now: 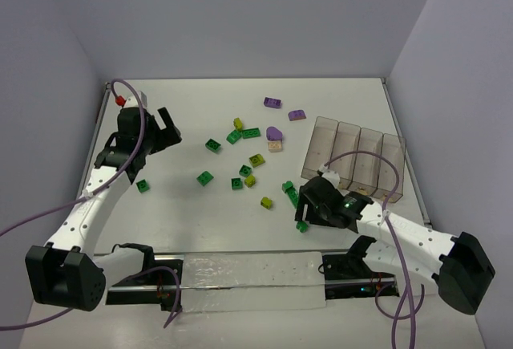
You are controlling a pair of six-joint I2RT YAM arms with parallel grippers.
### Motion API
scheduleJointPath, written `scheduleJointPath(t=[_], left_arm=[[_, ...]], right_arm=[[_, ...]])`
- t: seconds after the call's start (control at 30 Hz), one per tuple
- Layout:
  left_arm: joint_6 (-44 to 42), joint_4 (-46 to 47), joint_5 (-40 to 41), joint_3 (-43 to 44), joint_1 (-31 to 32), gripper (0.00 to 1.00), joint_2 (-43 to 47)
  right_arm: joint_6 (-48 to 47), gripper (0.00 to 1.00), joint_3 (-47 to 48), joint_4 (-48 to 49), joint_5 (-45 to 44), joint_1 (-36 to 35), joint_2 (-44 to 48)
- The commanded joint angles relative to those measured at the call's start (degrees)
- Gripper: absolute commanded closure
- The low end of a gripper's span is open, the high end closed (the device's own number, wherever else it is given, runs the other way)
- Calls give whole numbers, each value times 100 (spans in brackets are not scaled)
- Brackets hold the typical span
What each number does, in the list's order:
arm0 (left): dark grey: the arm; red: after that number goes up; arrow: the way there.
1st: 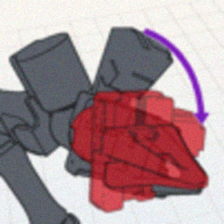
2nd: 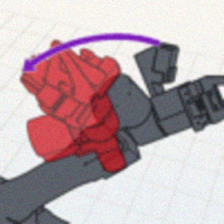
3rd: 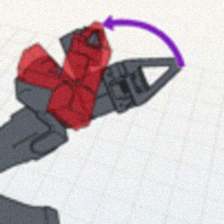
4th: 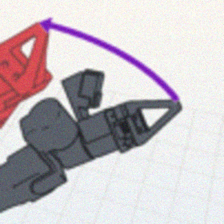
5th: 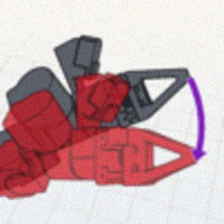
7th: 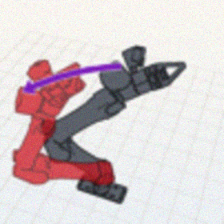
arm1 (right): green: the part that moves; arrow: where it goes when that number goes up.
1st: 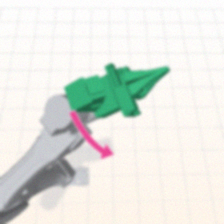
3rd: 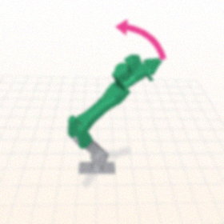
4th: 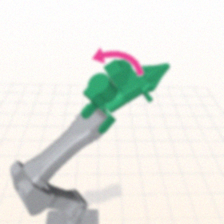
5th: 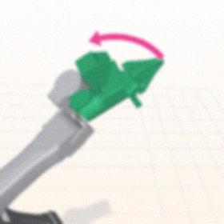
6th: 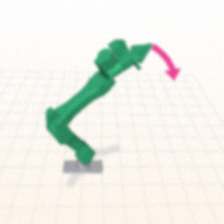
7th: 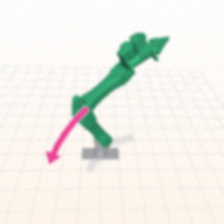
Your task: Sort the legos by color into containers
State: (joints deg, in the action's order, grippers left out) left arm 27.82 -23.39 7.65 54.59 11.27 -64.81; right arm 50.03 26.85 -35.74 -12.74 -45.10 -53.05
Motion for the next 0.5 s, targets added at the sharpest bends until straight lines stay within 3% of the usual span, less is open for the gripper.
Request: scheduleJointPath(t=[0.0,0.27,0.47], left_arm=[[-19,85,-124,184,22,1,72],[59,121,-211,140,25,1,-3],[55,143,-186,122,23,1,27]], right_arm=[[216,22,-17,489,150,-223,-209],[394,31,282,413,-188,-792,-935],[555,52,304,345,-367,-895,-924]])
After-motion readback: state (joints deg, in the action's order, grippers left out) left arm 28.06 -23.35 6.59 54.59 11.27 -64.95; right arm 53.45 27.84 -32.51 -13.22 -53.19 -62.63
